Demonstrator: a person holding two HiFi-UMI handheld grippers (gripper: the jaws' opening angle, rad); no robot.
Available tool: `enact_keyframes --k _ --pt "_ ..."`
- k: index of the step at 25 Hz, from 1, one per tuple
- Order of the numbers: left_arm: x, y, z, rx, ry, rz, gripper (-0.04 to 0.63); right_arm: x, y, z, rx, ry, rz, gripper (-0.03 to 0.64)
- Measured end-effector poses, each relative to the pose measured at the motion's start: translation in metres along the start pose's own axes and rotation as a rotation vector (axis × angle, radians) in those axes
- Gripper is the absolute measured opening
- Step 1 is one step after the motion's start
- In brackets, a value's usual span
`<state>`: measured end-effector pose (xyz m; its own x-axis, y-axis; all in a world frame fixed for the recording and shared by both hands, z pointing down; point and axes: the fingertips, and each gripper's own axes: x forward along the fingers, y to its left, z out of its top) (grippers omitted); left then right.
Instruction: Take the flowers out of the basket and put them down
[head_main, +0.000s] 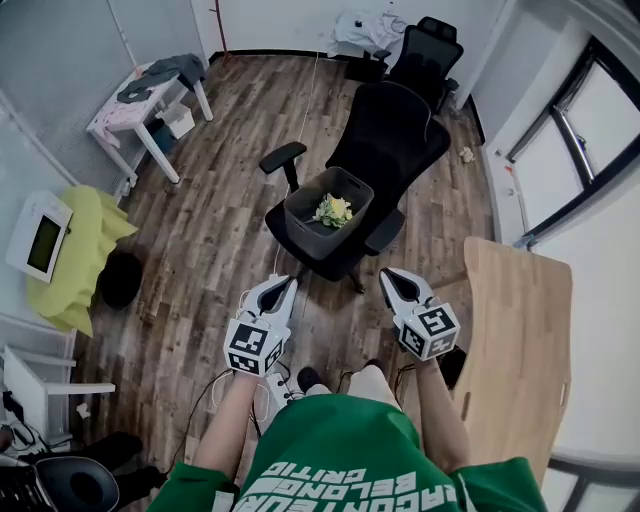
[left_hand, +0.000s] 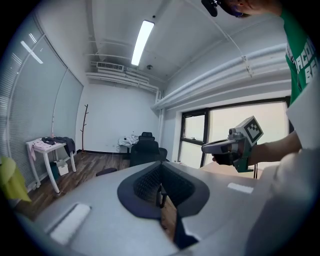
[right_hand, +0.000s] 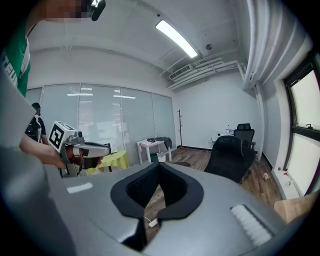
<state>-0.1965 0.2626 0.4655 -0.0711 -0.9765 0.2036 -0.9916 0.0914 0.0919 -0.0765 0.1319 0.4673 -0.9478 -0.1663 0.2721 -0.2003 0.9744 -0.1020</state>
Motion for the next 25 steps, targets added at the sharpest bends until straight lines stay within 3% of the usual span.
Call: enact_keyframes --k 12,25 --pt "0.025 0.025 -0.023 -0.014 0.061 -0.015 0.006 0.031 -0.012 -0.011 0.014 0.025 -0.013 0.006" --pt "0.113 0.078 -0.010 0.012 0.124 0.028 0.008 0.108 -0.101 0.000 0.029 0.052 0.022 0.006"
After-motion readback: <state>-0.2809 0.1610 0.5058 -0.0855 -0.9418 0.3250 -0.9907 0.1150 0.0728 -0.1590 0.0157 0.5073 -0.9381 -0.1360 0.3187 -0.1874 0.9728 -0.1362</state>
